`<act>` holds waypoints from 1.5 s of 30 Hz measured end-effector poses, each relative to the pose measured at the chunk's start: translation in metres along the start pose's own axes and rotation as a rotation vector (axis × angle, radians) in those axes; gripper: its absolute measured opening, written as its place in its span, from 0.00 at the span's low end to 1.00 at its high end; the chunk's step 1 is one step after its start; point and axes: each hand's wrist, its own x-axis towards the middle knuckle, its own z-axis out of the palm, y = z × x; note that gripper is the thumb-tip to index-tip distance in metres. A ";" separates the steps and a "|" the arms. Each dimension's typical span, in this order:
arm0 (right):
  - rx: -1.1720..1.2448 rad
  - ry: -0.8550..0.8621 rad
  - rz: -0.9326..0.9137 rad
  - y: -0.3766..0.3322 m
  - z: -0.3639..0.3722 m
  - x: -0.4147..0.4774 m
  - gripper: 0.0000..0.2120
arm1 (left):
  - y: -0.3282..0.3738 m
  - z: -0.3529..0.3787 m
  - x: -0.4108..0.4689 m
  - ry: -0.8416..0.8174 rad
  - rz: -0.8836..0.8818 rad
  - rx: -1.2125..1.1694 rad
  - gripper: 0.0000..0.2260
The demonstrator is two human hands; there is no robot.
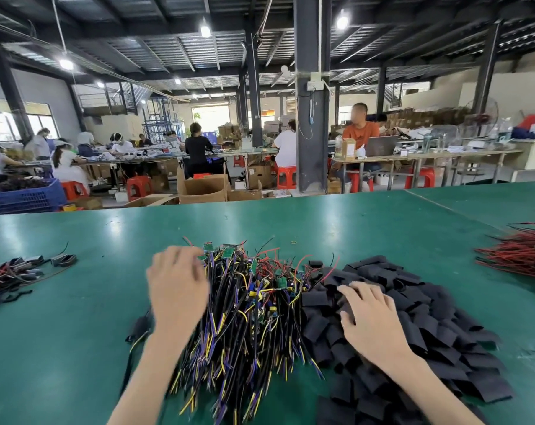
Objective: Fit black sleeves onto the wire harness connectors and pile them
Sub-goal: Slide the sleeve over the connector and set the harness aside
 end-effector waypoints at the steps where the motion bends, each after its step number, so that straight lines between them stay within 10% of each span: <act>1: -0.015 -0.038 -0.016 0.003 0.005 0.000 0.23 | 0.020 0.008 0.003 -0.064 0.071 -0.011 0.07; 7: -0.106 -0.053 -0.186 0.004 0.016 -0.008 0.26 | 0.066 0.054 0.005 -0.482 0.113 0.390 0.16; 17: -0.090 0.068 -0.236 -0.008 0.022 0.014 0.23 | 0.094 0.002 0.027 -0.216 0.038 -0.473 0.16; 27: -0.078 -0.169 -0.272 -0.006 0.048 0.025 0.21 | 0.091 -0.067 0.014 -0.059 0.455 -0.348 0.14; 32: -0.125 -0.187 -0.254 -0.003 0.052 0.024 0.21 | 0.098 -0.105 0.018 0.190 0.195 -0.881 0.08; 36: -0.121 -0.197 -0.233 -0.003 0.048 0.025 0.22 | 0.093 -0.106 0.046 0.052 -0.244 -1.272 0.09; 40: 0.015 -0.100 -0.194 -0.005 0.036 0.022 0.22 | 0.077 -0.089 0.047 0.235 -0.038 -0.781 0.07; 45: 0.297 -0.004 -0.157 -0.014 0.012 0.014 0.19 | 0.049 -0.041 0.014 0.009 0.448 0.000 0.14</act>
